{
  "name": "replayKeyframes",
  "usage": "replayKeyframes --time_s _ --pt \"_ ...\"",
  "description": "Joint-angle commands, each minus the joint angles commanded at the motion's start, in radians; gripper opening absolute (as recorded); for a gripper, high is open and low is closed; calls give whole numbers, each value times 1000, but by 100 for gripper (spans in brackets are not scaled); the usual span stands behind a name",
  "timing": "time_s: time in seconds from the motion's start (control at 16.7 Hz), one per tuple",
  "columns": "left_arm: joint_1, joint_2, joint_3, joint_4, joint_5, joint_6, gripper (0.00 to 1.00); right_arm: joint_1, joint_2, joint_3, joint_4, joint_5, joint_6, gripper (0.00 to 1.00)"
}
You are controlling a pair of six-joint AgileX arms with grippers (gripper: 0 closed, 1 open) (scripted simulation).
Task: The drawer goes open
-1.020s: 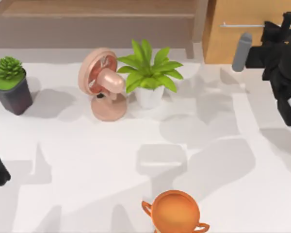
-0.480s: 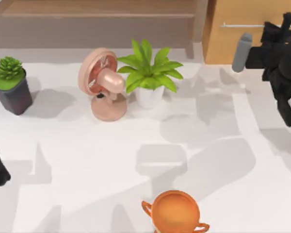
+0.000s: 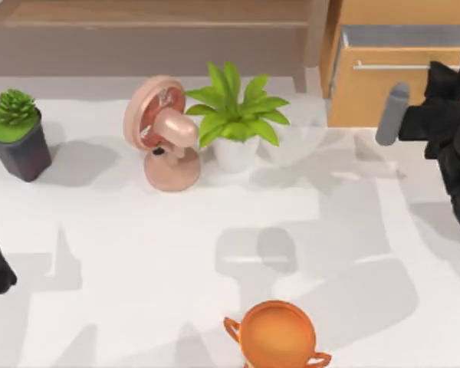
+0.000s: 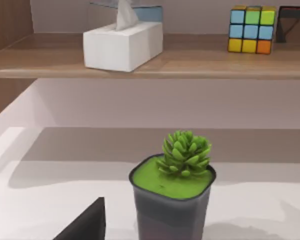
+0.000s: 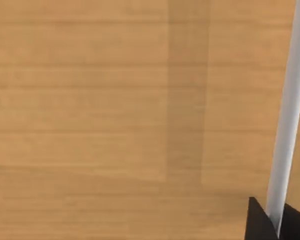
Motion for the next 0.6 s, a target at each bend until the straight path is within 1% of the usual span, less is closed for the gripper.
replayKeyframes --time_s 0.42,0.6 --pt "0 0 0 0 0 0 100 4 -22 -43 34 7 -5 0" --pt "0 0 0 0 0 0 100 21 -53 -146 88 22 -5 0"
